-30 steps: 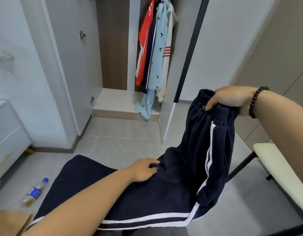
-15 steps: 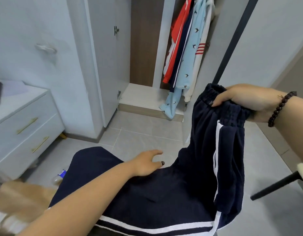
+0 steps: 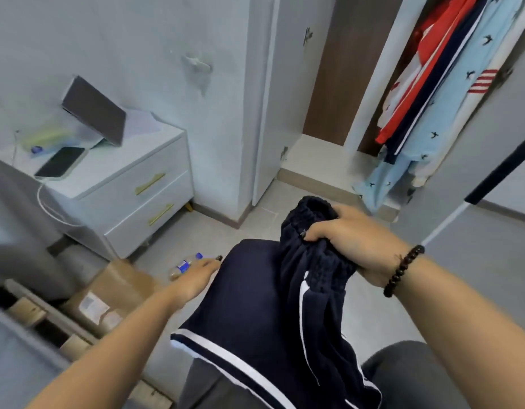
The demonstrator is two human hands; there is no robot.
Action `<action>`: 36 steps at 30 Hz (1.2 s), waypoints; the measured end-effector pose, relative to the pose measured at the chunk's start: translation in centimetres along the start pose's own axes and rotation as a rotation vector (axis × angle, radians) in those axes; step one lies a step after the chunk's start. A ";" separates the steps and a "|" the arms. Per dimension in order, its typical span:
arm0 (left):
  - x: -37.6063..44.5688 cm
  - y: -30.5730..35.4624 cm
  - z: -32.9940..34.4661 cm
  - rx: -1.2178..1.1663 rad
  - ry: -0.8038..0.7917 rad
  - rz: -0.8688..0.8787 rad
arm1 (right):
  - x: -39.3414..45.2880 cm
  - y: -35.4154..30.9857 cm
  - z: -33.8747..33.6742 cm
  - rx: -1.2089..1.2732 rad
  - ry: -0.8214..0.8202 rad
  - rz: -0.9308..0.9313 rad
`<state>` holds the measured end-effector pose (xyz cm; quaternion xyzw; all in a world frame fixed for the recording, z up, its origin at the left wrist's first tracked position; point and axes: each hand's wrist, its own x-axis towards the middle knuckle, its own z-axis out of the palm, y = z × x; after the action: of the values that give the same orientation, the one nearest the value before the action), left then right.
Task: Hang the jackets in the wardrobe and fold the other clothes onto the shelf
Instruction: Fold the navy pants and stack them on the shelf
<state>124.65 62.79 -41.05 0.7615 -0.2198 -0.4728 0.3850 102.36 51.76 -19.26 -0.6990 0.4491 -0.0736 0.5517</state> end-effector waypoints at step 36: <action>-9.4 10.1 5.0 -0.378 0.078 0.319 | -1.2 9.8 0.2 0.466 0.346 0.009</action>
<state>116.24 61.39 -29.12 0.6495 -0.2300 -0.4087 0.5985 96.47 52.87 -27.08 -0.5285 0.5104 -0.2905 0.6130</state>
